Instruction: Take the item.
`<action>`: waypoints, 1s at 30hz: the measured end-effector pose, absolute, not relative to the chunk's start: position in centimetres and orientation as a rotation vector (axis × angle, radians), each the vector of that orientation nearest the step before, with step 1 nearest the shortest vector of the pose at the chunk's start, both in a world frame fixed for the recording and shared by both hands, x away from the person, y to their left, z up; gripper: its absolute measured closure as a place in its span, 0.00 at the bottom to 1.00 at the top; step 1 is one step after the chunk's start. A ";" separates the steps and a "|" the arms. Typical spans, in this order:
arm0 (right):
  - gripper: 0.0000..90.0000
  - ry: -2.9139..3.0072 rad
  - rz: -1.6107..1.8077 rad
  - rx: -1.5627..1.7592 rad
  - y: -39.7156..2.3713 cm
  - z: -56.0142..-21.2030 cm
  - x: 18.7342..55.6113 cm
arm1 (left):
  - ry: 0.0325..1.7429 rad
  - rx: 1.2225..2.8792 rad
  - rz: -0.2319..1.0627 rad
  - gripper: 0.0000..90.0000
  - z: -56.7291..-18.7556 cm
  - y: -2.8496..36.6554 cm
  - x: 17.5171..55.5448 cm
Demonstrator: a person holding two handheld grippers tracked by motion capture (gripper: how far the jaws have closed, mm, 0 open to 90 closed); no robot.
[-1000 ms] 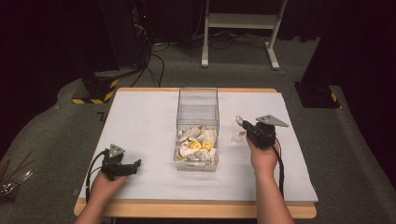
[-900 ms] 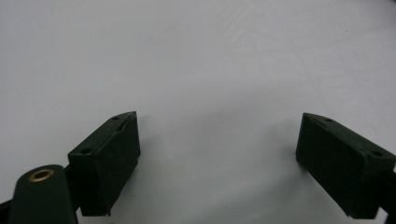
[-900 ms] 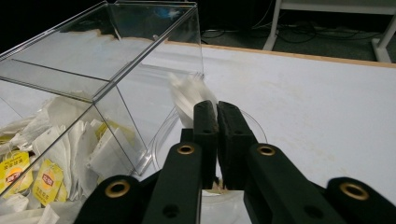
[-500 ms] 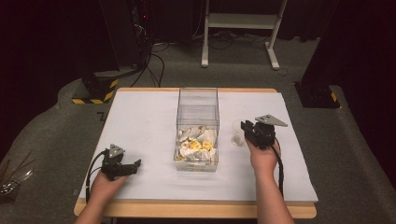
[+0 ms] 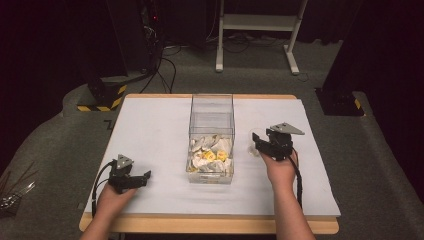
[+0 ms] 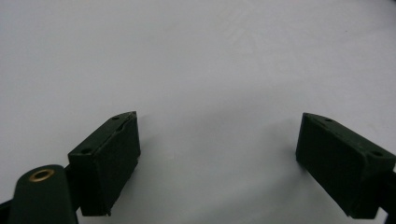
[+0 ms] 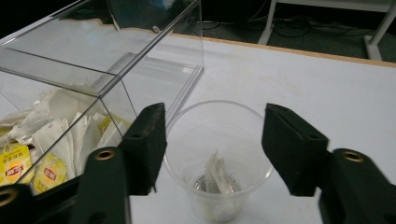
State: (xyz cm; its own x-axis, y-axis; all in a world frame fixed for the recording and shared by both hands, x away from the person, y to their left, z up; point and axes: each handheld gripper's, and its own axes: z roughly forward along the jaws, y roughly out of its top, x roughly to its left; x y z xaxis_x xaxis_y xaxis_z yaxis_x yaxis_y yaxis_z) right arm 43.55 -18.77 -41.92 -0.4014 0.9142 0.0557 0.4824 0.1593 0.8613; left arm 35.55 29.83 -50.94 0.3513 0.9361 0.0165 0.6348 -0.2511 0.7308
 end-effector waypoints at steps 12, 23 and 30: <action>0.23 1.940 1.132 1.313 -18.3 -42.3 41.6 | 1.361 1.988 0.617 0.15 -50.9 29.9 35.6; 0.18 1.923 1.146 1.305 -18.5 -43.0 39.1 | 1.364 1.983 0.611 0.15 -50.9 29.8 35.5; 0.18 1.952 1.102 1.305 -18.9 -44.0 38.1 | 1.364 1.983 0.611 0.15 -50.9 29.8 35.5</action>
State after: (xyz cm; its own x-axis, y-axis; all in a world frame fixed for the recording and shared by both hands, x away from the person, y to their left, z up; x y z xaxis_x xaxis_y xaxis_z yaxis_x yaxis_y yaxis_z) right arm 38.07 -18.89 -43.97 -0.3847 0.9230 0.0042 0.4807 0.1965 0.8546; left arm 35.54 29.82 -50.94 0.3513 0.9361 0.0157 0.6352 -0.2506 0.7305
